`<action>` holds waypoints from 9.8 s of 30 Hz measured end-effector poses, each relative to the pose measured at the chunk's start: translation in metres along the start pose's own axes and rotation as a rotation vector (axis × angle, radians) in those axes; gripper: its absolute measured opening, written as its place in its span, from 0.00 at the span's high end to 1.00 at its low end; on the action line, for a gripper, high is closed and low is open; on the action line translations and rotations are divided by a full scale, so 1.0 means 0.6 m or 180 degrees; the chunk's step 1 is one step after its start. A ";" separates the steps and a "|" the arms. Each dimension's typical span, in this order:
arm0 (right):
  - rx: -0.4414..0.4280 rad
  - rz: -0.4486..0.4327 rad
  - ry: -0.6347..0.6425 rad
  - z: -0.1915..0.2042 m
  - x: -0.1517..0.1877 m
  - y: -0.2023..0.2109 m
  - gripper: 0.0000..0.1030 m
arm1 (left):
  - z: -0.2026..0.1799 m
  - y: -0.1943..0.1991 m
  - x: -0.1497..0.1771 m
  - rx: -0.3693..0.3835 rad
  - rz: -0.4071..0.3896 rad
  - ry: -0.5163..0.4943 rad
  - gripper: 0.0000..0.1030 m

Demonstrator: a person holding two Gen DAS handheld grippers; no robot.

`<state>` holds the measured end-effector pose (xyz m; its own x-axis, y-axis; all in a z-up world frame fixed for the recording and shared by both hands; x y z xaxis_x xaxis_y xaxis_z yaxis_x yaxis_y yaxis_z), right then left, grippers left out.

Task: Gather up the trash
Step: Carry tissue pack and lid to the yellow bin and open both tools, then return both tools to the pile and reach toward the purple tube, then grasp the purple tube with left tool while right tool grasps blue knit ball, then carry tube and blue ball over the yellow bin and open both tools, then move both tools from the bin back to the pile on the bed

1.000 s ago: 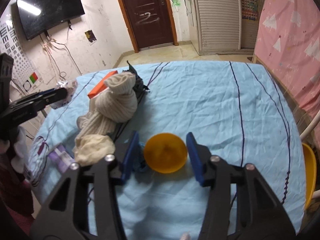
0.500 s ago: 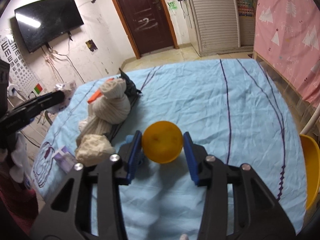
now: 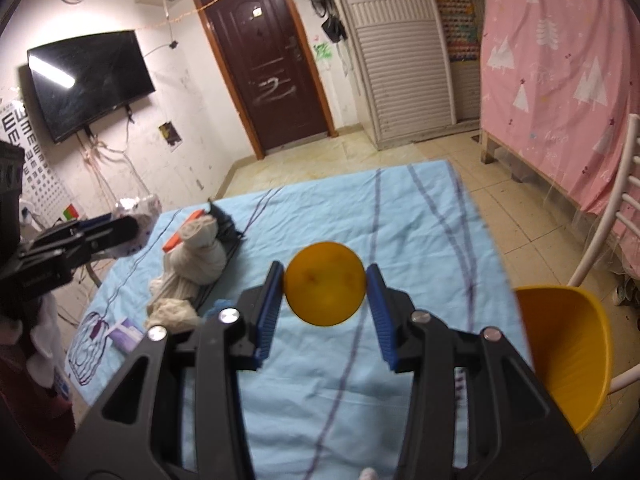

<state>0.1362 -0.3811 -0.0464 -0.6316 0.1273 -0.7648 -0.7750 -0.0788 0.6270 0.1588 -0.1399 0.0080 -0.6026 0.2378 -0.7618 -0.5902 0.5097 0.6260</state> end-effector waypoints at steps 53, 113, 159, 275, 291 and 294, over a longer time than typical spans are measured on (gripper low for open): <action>0.0821 -0.0276 -0.1324 -0.438 0.079 0.060 0.33 | -0.441 -0.313 -0.069 0.0991 0.0435 -0.0731 0.35; -0.0049 0.0235 0.0504 0.115 0.043 -0.034 0.27 | 0.029 0.083 0.128 0.0159 -0.0062 -0.0194 0.12; 0.0167 0.0534 0.0944 0.208 0.069 -0.085 0.71 | 0.055 0.033 0.228 0.0794 0.0744 -0.0919 0.88; 0.0630 -0.0195 -0.0985 -0.373 0.044 0.054 0.41 | -0.431 -0.243 -0.075 0.1137 0.0236 -0.1035 0.40; 0.0414 -0.0091 -0.0424 -0.206 0.009 0.029 0.25 | -0.272 -0.118 -0.081 0.0681 -0.0176 -0.0649 0.30; 0.0370 -0.0069 -0.0300 -0.161 0.004 0.024 0.22 | -0.228 -0.098 -0.083 0.0597 -0.0221 -0.0528 0.28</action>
<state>0.1216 -0.4772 -0.0534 -0.6058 0.2205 -0.7645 -0.7776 0.0392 0.6275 0.1497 -0.2945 0.0319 -0.4588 0.3214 -0.8284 -0.5078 0.6702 0.5412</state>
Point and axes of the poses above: each gripper's, at about its wrist camera, not at the fingertips, and y roughly against the way its jaws point, z to its left, x to its underside, the point moved 4 cm from there along -y, roughly the way its jaws point, and after that the axes turned 13 degrees about x, right-handed, at the moved point
